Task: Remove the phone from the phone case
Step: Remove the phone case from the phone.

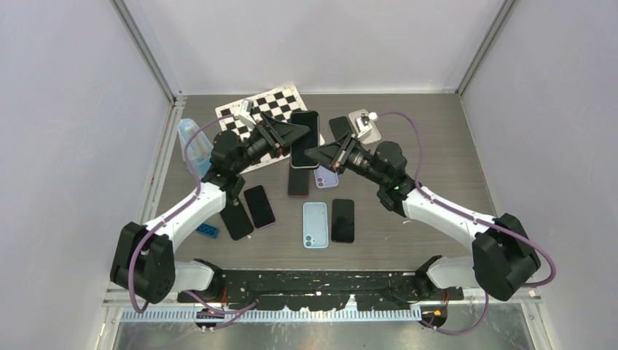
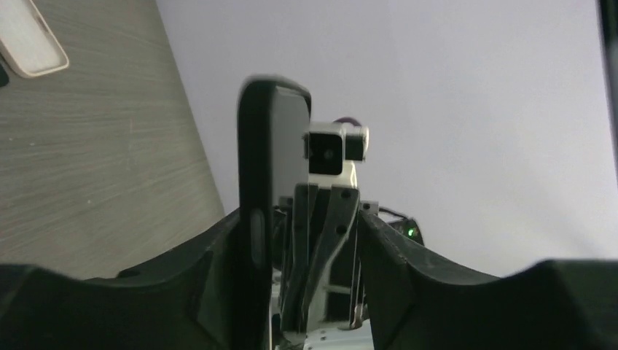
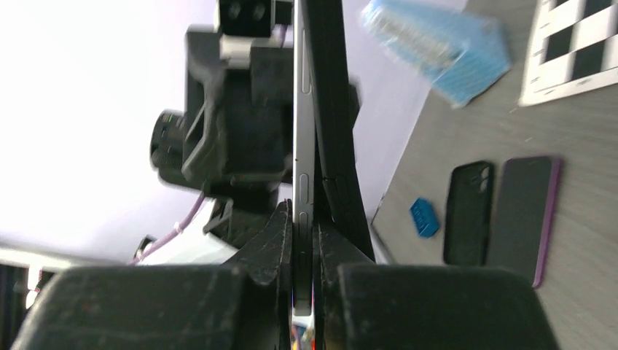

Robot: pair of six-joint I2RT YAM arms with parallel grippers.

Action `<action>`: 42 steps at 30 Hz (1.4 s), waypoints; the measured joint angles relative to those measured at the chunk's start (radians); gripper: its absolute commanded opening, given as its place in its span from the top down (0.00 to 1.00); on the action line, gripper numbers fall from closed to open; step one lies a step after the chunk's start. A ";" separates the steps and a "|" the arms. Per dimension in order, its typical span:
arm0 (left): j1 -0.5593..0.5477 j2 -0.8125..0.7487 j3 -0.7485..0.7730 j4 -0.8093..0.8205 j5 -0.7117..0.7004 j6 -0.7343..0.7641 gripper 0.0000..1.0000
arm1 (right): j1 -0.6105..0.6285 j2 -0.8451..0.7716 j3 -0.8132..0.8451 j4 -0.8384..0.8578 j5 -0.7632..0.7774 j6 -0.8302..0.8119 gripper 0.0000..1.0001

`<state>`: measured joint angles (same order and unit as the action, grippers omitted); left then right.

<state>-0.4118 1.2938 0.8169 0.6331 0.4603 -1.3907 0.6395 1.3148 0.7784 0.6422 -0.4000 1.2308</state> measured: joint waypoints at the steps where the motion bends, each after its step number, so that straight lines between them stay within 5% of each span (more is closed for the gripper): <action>1: -0.009 0.000 0.000 -0.003 0.016 0.007 0.27 | -0.018 -0.011 -0.011 -0.004 0.010 -0.005 0.99; 7: -0.025 0.000 0.000 -0.013 0.085 0.058 0.10 | -0.099 -0.089 -0.048 -0.074 0.072 -0.006 0.99; 14: -0.025 0.026 0.000 0.021 0.167 0.126 0.07 | -0.169 -0.200 -0.066 -0.144 0.132 0.013 0.99; 26: -0.076 0.104 0.000 0.055 0.210 0.181 0.33 | -0.192 -0.246 -0.066 -0.180 0.151 0.087 0.99; 42: -0.155 0.120 0.000 0.090 0.055 0.196 0.47 | -0.204 -0.241 -0.066 -0.272 0.166 0.247 0.99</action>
<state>-0.5667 1.4139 0.8169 0.7231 0.5152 -1.1946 0.4355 1.0737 0.7124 0.3698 -0.2340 1.4776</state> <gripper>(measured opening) 0.530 0.128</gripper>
